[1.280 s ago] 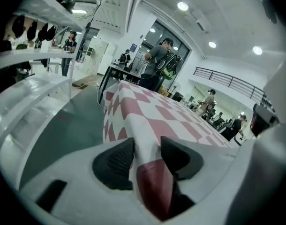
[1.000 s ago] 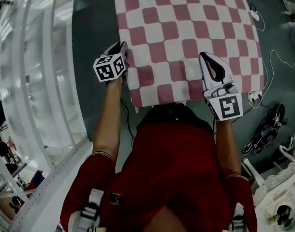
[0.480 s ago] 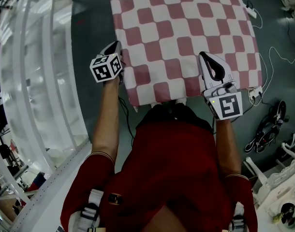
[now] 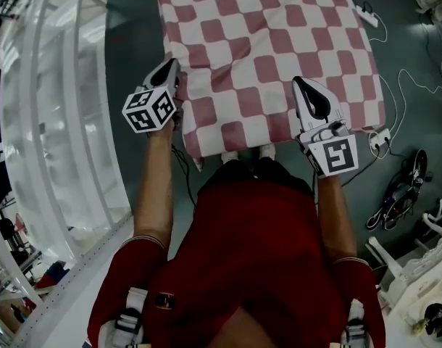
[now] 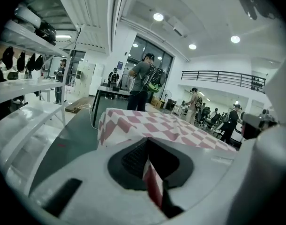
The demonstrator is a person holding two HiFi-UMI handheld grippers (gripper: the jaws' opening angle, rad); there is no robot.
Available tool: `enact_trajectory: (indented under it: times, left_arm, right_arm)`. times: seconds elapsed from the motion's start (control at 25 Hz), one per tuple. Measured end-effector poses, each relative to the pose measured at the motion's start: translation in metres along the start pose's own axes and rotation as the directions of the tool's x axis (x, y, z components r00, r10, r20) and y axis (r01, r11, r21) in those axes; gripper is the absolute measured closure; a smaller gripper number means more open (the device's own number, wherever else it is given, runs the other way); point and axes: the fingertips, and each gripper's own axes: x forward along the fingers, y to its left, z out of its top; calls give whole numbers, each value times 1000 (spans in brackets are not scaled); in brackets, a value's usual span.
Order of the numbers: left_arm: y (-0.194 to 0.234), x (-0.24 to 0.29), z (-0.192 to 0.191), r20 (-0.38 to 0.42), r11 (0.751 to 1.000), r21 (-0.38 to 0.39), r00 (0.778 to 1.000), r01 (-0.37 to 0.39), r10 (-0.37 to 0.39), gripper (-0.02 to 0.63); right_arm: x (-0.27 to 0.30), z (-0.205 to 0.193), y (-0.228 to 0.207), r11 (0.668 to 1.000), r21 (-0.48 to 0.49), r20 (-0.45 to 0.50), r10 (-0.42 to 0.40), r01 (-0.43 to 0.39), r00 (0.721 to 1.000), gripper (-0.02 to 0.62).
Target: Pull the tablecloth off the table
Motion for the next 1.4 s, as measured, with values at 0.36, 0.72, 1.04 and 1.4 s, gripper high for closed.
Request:
enact_trajectory:
  times: [0.36,0.72,1.04,1.4]
  left_arm:
    - [-71,-23,26,93,997,-3,992,82,-82,598]
    - [-139,-43,41,175,995,14,980,94,-95,598]
    - [-190,-64,40,249,995,42,964,90,-98,598]
    - [-225,-88,48,302,985,37,938,166,-169,598]
  right_arm:
    - [-28,-1,-25,999,51,26,-14,13,1000,586]
    - [-63,-9,-61,997,80,63,7,-12,998,586]
    - [-84,-25,-76,995,76,79,57,-63,995,586]
    - [-102,-30,-74,996,78,43,29,-33,999,586]
